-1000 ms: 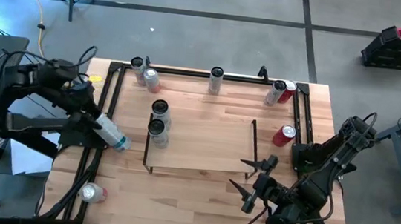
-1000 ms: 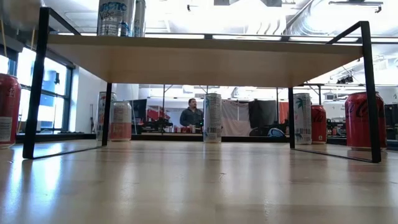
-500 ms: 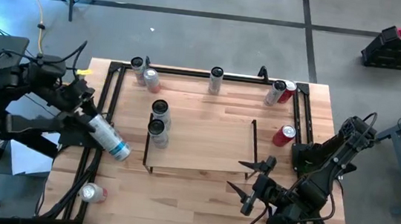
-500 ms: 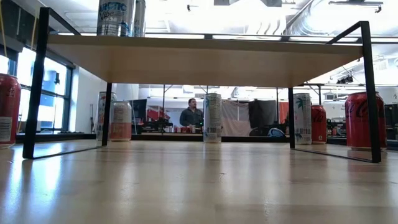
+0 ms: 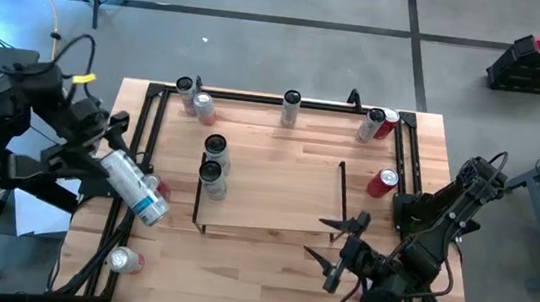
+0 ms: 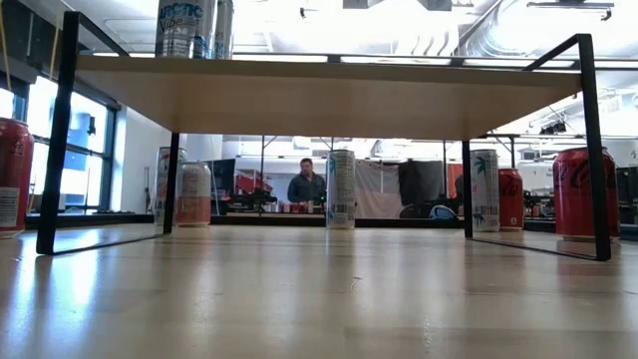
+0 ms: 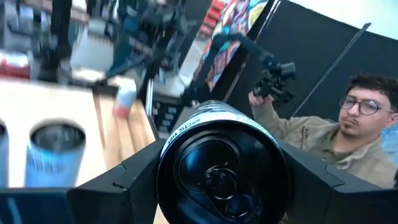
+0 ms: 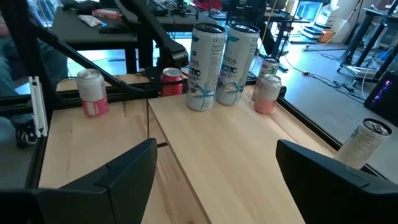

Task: Place canned beverage on shelf
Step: Put the white blue soda can aligned with the other white blue soda cans on the shelf

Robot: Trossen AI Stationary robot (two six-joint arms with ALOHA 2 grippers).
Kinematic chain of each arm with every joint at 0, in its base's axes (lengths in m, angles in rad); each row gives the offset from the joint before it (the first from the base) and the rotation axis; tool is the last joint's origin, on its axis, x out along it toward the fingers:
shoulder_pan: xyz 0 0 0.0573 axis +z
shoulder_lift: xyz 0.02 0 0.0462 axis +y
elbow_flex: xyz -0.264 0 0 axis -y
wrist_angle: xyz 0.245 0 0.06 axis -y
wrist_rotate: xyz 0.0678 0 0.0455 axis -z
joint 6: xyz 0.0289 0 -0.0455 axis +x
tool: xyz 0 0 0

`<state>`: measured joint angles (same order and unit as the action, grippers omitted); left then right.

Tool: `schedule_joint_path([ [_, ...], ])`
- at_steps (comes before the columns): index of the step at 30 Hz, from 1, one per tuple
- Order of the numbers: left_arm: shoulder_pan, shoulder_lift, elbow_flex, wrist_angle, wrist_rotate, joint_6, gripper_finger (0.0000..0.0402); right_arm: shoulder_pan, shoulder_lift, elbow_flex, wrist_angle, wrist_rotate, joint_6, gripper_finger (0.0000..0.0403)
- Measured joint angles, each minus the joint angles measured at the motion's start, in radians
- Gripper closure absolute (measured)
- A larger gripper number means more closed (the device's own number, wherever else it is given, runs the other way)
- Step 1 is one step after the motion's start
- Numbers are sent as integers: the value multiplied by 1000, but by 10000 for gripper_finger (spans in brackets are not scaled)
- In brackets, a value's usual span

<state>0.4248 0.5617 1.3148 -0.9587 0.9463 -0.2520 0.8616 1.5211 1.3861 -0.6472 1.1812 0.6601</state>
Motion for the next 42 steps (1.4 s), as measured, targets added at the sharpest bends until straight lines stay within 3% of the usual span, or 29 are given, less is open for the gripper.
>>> schedule_joint_path([
  [11, -16, 101, 0, 209, -2, -31, 162, 0, 0, 0, 114, -12, -111, 89],
  [18, -191, 191, -1, 356, -56, -67, 162, 3, 0, 0, 114, -41, -112, 89],
  [22, -352, 249, -1, 389, -162, -60, 162, 3, 0, 0, 113, -56, -112, 89],
  [36, -953, 445, -2, 379, -707, -80, 162, 3, 0, 0, 114, -135, -108, 89],
  [42, -1156, 540, -1, 381, -920, -123, 162, 7, 1, 0, 121, -142, -89, 89],
])
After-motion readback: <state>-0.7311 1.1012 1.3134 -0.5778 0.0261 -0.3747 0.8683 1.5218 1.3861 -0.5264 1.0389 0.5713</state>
